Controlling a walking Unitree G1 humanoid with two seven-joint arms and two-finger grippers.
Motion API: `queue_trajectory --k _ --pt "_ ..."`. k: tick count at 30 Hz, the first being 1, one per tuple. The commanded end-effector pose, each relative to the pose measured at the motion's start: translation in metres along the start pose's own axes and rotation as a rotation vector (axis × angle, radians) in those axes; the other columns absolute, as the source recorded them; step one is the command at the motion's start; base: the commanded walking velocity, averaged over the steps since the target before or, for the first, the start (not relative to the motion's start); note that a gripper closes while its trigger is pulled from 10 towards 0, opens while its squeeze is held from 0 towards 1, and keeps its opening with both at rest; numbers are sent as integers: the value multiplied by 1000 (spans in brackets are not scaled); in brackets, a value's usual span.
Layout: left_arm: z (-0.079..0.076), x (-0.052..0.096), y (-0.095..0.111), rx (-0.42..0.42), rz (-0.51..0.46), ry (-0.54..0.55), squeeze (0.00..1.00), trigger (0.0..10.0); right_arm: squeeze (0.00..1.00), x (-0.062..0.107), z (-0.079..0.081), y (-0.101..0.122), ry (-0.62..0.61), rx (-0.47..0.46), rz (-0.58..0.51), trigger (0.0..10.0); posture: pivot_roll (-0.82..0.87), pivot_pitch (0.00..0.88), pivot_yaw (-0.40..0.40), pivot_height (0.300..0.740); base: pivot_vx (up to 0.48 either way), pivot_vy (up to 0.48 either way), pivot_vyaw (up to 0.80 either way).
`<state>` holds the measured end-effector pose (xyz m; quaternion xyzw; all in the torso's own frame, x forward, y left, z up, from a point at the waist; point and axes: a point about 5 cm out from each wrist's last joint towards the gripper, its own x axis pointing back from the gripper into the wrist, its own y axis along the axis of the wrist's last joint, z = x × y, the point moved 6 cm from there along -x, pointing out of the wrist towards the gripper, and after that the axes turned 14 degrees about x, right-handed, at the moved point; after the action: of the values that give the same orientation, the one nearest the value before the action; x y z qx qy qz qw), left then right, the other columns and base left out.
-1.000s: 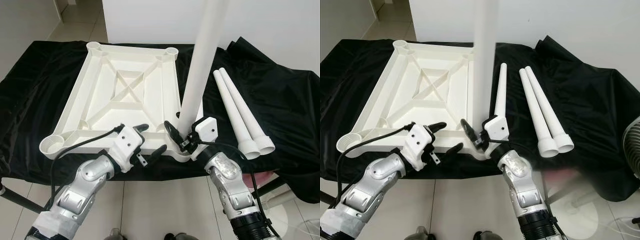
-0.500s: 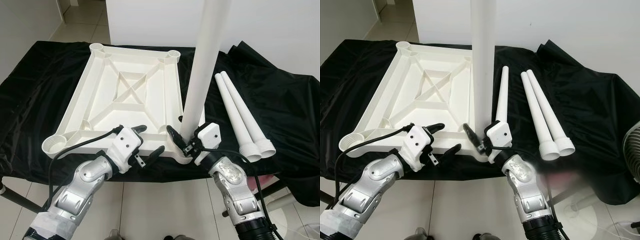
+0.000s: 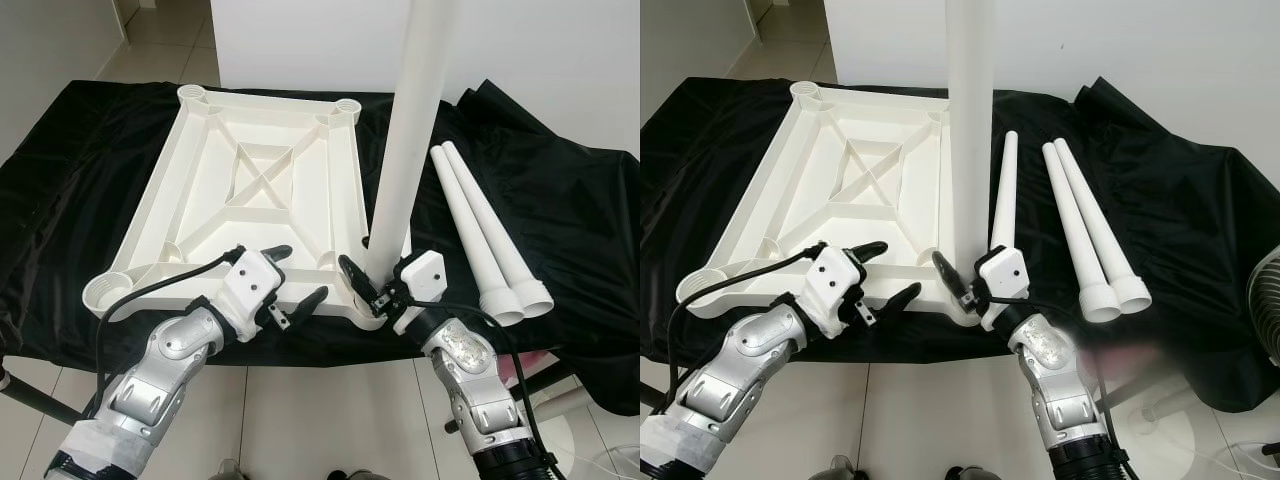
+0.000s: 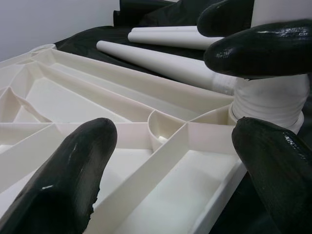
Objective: Building children table
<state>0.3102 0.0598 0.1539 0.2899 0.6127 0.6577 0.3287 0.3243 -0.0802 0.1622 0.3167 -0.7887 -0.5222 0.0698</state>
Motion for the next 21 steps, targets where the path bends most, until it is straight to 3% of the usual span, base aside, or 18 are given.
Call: queue_trajectory --k 1,9,21 --pt "-3 1 -2 -24 23 -60 0 10000 0 15 8 -32 22 -26 121 10000 57 117 -26 740 0 0 0" --pt "-3 1 -1 -25 23 -61 0 10000 0 17 15 -31 64 13 105 10000 54 118 -21 740 0 0 0" --pt "-2 1 1 -32 22 -58 0 10000 0 18 7 -58 -49 -222 209 10000 56 127 -18 740 0 0 0"
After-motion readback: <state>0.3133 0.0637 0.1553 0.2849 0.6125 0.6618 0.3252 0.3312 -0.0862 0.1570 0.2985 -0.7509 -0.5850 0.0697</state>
